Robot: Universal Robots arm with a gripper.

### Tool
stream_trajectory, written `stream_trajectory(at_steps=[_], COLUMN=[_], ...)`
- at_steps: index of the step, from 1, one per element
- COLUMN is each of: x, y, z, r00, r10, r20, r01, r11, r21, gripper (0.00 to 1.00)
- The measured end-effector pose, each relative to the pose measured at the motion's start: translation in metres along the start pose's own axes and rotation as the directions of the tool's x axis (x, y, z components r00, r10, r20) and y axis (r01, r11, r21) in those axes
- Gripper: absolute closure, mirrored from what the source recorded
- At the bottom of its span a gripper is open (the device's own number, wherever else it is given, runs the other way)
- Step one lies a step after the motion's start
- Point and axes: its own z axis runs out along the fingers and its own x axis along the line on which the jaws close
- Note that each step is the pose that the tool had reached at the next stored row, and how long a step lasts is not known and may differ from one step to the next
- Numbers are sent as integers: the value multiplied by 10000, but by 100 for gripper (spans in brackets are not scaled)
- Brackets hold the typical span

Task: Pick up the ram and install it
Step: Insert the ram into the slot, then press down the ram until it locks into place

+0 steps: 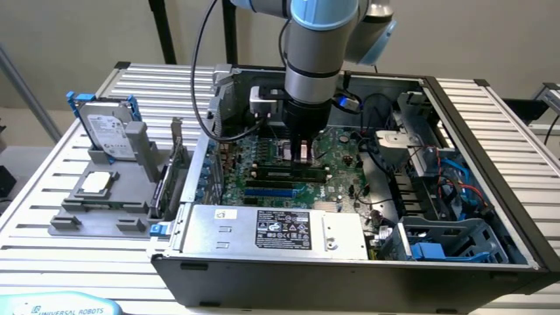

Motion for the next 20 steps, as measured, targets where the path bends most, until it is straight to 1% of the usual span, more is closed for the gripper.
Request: stream_trajectory(at_steps=[4, 6, 9, 10, 11, 12, 16, 18, 20], x=[4, 6, 6, 6, 6, 6, 6, 6, 6], y=[2, 2, 3, 3, 3, 3, 3, 3, 3], z=[-143, -192, -206, -206, -206, -206, -207, -207, -207], r00=[10000, 10000, 10000, 10000, 10000, 10000, 10000, 10000, 10000], r10=[0, 0, 0, 0, 0, 0, 0, -1, -1], r20=[2, 2, 5, 6, 6, 7, 18, 68, 68], r01=[0, 0, 0, 0, 0, 0, 0, 1, 1], r11=[10000, 10000, 10000, 10000, 10000, 10000, 10000, 10000, 10000], r21=[0, -1, 0, 0, 0, 1, -1, -2, -2], gripper=[79, 79, 79, 81, 87, 89, 89, 89, 89])
